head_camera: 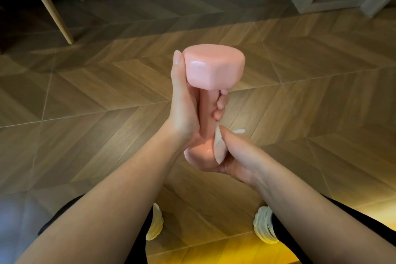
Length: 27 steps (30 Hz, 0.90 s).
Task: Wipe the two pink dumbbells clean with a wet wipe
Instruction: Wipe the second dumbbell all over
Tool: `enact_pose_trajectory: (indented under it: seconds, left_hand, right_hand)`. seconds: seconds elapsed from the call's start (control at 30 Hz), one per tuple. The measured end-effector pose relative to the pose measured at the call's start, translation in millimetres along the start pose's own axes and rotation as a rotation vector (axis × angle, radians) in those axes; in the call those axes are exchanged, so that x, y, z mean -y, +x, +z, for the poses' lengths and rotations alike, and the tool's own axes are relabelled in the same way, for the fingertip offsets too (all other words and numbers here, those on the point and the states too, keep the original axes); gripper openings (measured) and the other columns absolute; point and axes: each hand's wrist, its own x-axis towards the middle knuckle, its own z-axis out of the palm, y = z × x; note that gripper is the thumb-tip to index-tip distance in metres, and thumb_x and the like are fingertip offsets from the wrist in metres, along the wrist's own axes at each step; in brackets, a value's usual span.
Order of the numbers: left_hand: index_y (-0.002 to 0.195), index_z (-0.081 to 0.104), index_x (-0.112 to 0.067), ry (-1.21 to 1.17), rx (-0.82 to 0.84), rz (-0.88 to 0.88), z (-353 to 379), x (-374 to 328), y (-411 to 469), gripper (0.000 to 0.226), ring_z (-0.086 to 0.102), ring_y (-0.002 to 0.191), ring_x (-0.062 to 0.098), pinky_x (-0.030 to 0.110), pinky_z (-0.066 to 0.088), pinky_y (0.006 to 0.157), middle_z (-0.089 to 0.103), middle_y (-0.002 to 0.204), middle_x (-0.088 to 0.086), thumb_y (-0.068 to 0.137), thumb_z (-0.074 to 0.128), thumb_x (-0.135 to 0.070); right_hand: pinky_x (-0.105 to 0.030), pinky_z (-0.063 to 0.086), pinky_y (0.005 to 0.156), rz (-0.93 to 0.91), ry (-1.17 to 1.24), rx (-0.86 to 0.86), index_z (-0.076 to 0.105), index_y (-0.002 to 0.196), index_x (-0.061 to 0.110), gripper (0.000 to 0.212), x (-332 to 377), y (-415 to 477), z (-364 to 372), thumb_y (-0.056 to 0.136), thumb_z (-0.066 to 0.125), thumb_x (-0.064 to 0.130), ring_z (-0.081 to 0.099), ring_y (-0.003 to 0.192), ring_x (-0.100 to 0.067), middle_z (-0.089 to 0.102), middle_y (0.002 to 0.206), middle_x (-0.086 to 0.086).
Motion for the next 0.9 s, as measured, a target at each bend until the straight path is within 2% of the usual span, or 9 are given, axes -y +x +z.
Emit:
enact_pose_trajectory:
  seconds: [0.17, 0.27, 0.37, 0.47, 0.57, 0.7, 0.73, 0.8, 0.9]
  left_hand:
    - [0.081, 0.057, -0.007, 0.317, -0.12, -0.022, -1, 4, 5, 0.091, 0.046, 0.066, 0.021, 0.042, 0.038, 0.07, 0.053, 0.074, 0.009, 0.071, 0.02, -0.089]
    - [0.098, 0.058, -0.011, 0.315, -0.222, -0.033, 5, 6, 2, 0.086, 0.048, 0.077, 0.02, 0.04, 0.04, 0.079, 0.054, 0.085, 0.005, 0.065, 0.034, -0.087]
    - [0.094, 0.054, -0.007, 0.276, -0.245, -0.013, 6, 7, 1, 0.084, 0.047, 0.069, 0.019, 0.035, 0.041, 0.071, 0.052, 0.075, 0.004, 0.065, 0.039, -0.085]
    - [0.081, 0.056, -0.007, 0.229, -0.116, 0.017, 10, 4, 0, 0.081, 0.041, 0.054, 0.015, 0.029, 0.036, 0.054, 0.047, 0.061, 0.005, 0.08, 0.026, -0.082]
    - [0.089, 0.065, -0.005, 0.143, -0.064, 0.001, 9, 3, -1, 0.088, 0.043, 0.053, 0.016, 0.029, 0.039, 0.053, 0.05, 0.059, 0.007, 0.089, 0.013, -0.076]
    - [0.087, 0.067, -0.024, 0.409, -0.182, -0.064, 9, 2, 1, 0.075, 0.058, 0.084, 0.02, 0.048, 0.047, 0.091, 0.062, 0.081, -0.002, 0.079, 0.017, -0.079]
    - [0.094, 0.064, -0.033, 0.455, -0.197, -0.074, 10, 3, 0, 0.065, 0.06, 0.095, 0.014, 0.042, 0.045, 0.1, 0.064, 0.095, -0.007, 0.078, 0.021, -0.078]
    - [0.11, 0.059, -0.029, 0.44, -0.229, -0.092, 11, 4, -2, 0.064, 0.06, 0.094, 0.004, 0.024, 0.045, 0.09, 0.061, 0.108, -0.006, 0.076, 0.03, -0.076]
    - [0.092, 0.055, -0.007, 0.398, -0.259, -0.04, 11, 3, -2, 0.073, 0.049, 0.07, 0.015, 0.026, 0.041, 0.067, 0.053, 0.08, 0.006, 0.078, 0.031, -0.074]
  right_hand:
    - [-0.052, 0.06, 0.081, -0.025, 0.119, 0.038, 0.074, 0.103, 0.007, 0.025, 1, -1, -5, 0.096, 0.061, 0.027, 0.073, 0.097, -0.031, 0.076, 0.101, -0.014]
    - [-0.049, 0.062, 0.071, -0.054, 0.183, -0.018, 0.074, 0.097, 0.009, 0.018, 2, -1, -7, 0.094, 0.064, 0.023, 0.075, 0.085, -0.028, 0.077, 0.091, -0.013]
    - [-0.046, 0.063, 0.07, -0.103, 0.149, -0.045, 0.074, 0.096, 0.01, 0.02, 0, 2, -7, 0.094, 0.063, 0.026, 0.075, 0.086, -0.025, 0.078, 0.09, -0.01]
    - [-0.04, 0.062, 0.062, -0.08, 0.118, -0.054, 0.072, 0.098, 0.007, 0.025, -4, 6, -3, 0.096, 0.061, 0.028, 0.076, 0.083, -0.024, 0.078, 0.089, -0.011]
    - [-0.037, 0.061, 0.057, -0.078, 0.113, -0.088, 0.072, 0.091, 0.006, 0.028, -5, 8, -3, 0.098, 0.058, 0.03, 0.076, 0.075, -0.022, 0.077, 0.082, -0.009]
    - [-0.048, 0.062, 0.073, -0.146, 0.112, -0.12, 0.074, 0.103, 0.015, 0.019, -2, 7, -6, 0.094, 0.066, 0.029, 0.076, 0.084, -0.025, 0.077, 0.091, -0.011]
    - [-0.049, 0.062, 0.074, -0.152, 0.117, -0.11, 0.074, 0.104, 0.015, 0.019, -1, 6, -6, 0.092, 0.068, 0.029, 0.075, 0.086, -0.026, 0.077, 0.093, -0.012]
    - [-0.048, 0.062, 0.073, -0.14, 0.117, -0.086, 0.074, 0.101, 0.013, 0.019, -1, 5, -6, 0.09, 0.07, 0.028, 0.076, 0.084, -0.027, 0.077, 0.091, -0.012]
    - [-0.046, 0.063, 0.069, -0.102, 0.103, -0.092, 0.072, 0.103, 0.007, 0.023, 1, 4, -5, 0.091, 0.07, 0.027, 0.076, 0.083, -0.027, 0.077, 0.089, -0.013]
